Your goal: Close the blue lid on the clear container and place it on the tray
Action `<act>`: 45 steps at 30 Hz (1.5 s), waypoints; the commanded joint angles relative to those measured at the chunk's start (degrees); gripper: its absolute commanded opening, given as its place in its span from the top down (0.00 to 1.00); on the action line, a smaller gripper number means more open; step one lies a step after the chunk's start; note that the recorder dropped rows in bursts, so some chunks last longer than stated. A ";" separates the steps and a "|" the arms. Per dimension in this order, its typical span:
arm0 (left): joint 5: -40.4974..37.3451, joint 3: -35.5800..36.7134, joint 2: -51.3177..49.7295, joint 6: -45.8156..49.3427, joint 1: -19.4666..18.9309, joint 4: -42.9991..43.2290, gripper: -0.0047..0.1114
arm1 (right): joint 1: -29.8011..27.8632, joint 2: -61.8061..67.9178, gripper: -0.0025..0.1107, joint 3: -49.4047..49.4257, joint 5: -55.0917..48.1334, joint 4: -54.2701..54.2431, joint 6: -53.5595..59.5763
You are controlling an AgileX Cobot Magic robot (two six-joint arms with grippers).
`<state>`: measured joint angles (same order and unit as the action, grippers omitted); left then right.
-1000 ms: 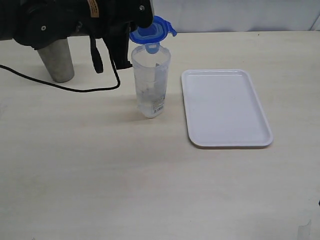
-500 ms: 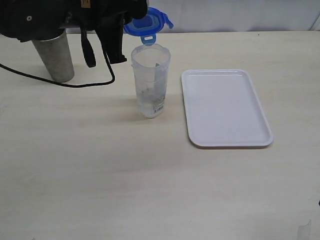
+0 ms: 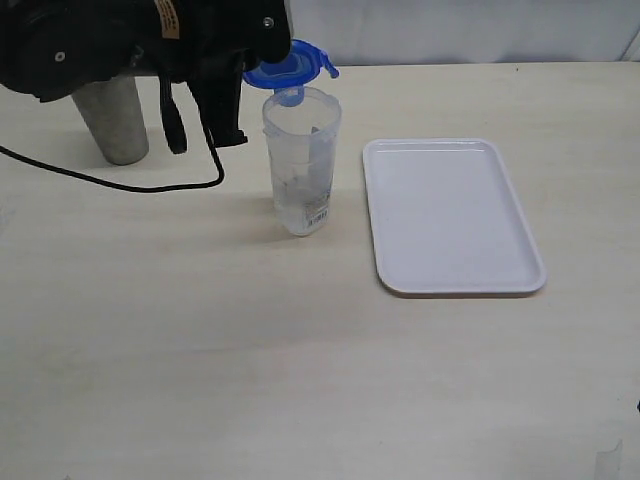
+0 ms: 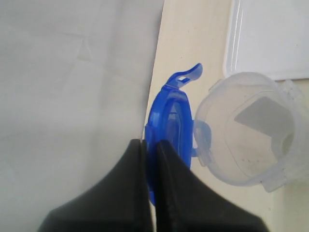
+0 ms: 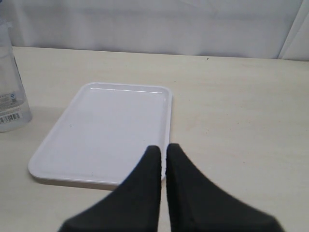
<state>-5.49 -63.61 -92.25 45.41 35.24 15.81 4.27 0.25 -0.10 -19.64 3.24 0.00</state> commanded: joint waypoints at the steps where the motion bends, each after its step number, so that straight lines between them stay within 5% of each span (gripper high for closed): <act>1: 2.69 0.13 1.27 1.29 2.11 0.25 0.96 | 0.22 -0.25 0.94 0.10 0.05 0.11 0.00; 45: -12.92 0.13 1.27 2.31 6.77 1.28 0.96 | 0.22 -0.25 0.94 0.10 0.05 0.11 0.00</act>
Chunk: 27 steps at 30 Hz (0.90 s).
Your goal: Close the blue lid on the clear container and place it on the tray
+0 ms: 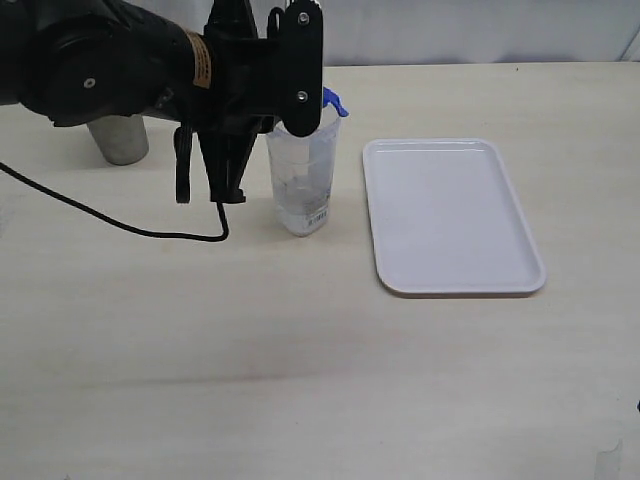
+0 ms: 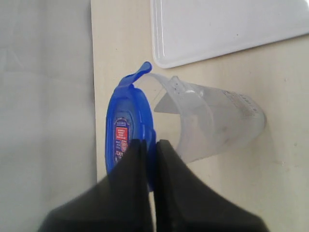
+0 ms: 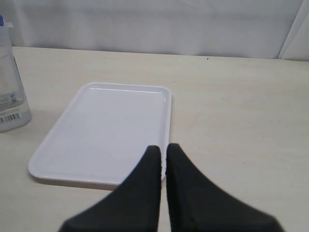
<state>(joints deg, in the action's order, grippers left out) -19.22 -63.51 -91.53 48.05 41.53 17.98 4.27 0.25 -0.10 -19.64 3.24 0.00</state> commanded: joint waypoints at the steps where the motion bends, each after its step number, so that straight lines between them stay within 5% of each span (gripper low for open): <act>1: 0.82 0.03 0.55 -0.33 0.49 -0.89 0.96 | 0.22 -0.25 0.94 0.10 0.05 0.11 0.00; 27: 2.86 0.03 -0.99 -0.33 0.49 -3.66 0.96 | 0.22 -0.25 0.94 0.10 0.05 0.11 0.00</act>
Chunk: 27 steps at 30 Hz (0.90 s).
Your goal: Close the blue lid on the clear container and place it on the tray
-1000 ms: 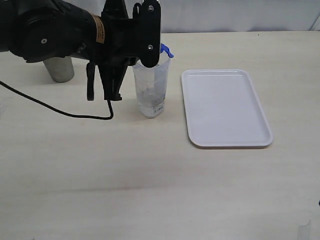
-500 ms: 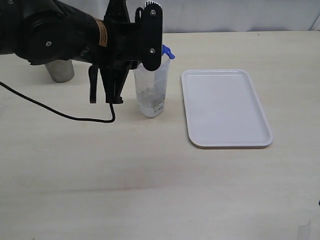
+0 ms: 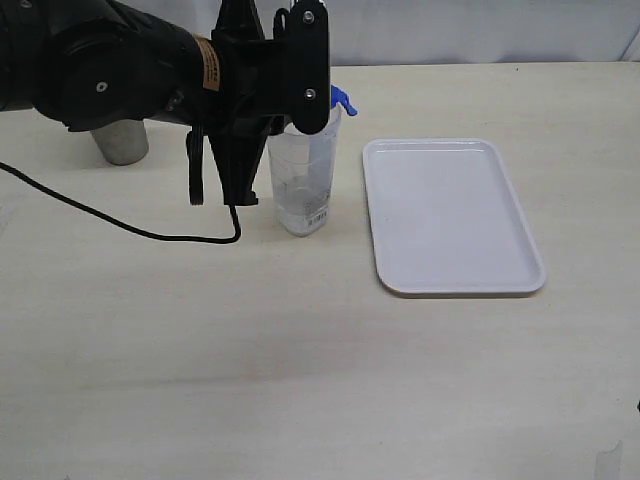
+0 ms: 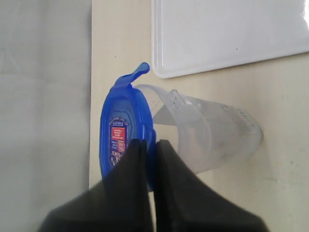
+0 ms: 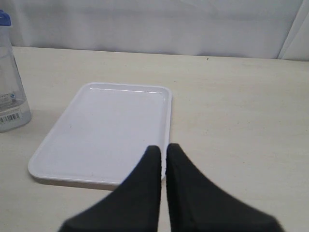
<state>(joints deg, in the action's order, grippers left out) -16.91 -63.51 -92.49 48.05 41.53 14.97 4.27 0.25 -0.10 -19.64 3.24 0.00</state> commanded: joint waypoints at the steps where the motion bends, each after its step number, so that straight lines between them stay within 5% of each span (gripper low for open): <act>1: 0.26 0.03 -0.03 -0.33 0.49 -0.64 0.96 | 0.22 -0.25 0.94 0.10 0.05 0.11 0.00; 27: 0.14 0.03 -1.99 -0.14 0.49 -2.17 0.96 | 0.22 -0.25 0.94 0.10 0.05 0.11 0.00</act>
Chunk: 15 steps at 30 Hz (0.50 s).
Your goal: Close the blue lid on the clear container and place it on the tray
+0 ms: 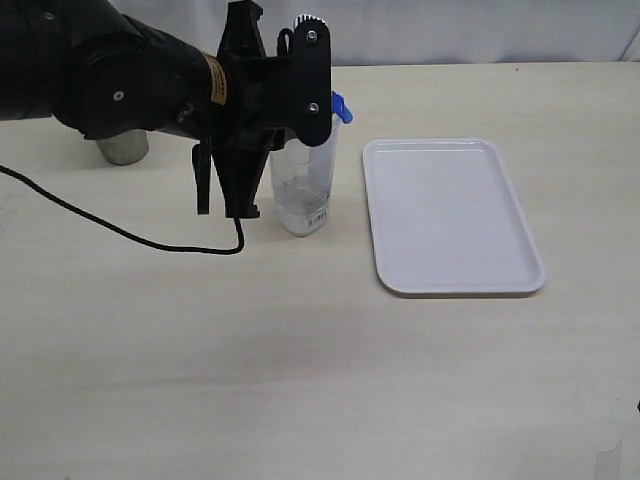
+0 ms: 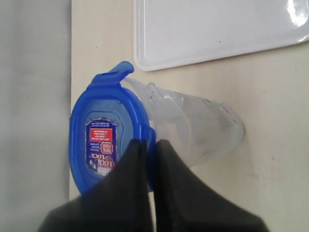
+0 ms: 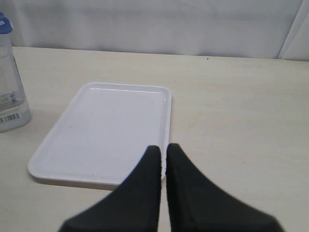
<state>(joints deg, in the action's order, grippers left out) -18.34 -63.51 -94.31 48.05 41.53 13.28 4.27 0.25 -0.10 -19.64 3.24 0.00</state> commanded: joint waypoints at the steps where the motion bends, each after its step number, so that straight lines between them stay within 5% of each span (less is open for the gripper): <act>1: 1.77 0.03 -0.16 -0.14 0.49 -0.49 0.96 | 0.22 -0.25 0.94 0.10 0.05 0.11 0.00; 15: 2.39 0.03 -0.16 -0.14 0.49 -3.51 0.96 | 0.22 -0.25 0.94 0.10 0.05 0.11 0.00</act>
<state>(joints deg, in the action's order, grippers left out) -16.93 -63.51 -94.31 48.05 41.53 11.32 4.27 0.25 -0.10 -19.64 3.24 0.00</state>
